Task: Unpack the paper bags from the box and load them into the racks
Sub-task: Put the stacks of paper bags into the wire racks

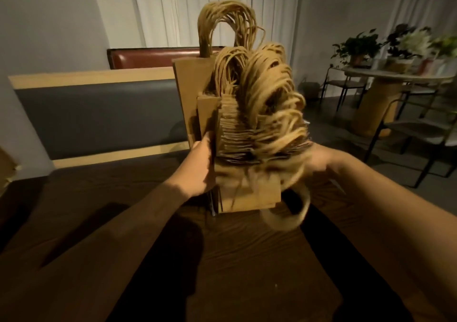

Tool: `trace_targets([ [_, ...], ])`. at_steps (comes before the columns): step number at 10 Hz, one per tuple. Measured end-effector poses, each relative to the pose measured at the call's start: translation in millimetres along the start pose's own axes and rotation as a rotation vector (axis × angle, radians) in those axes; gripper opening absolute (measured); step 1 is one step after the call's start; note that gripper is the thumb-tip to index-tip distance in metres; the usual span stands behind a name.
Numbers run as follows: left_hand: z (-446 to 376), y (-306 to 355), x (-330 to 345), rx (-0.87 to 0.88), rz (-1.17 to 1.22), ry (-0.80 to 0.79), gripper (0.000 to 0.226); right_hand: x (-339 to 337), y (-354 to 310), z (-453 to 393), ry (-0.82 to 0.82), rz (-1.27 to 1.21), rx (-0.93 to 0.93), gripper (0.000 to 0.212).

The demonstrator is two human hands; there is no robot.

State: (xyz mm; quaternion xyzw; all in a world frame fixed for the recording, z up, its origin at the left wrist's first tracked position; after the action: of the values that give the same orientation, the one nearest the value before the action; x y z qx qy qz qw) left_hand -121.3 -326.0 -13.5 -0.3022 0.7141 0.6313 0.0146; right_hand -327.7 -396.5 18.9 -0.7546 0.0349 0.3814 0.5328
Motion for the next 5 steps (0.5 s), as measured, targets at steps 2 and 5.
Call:
trace_targets([
  [2,11,19,-12,0.369,0.021,0.131,0.105,16,16,-1,0.204,-0.29,-0.158,0.057],
  [5,24,48,3,0.264,0.493,0.092,0.092,15,0,0,0.329,-0.343,-0.185,0.063],
])
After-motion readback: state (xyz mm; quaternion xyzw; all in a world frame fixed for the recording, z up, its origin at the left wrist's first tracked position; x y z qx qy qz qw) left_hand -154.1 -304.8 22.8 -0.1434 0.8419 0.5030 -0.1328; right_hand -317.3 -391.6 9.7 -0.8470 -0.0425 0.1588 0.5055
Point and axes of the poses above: each hand's wrist, its own z-axis away from the middle knuckle, its own x-axis out of the palm, y = z × x, the point moved 6 cm from there along -z, towards the middle knuckle, and after that the axes turned 11 degrees about y, right-handed, at the moved point
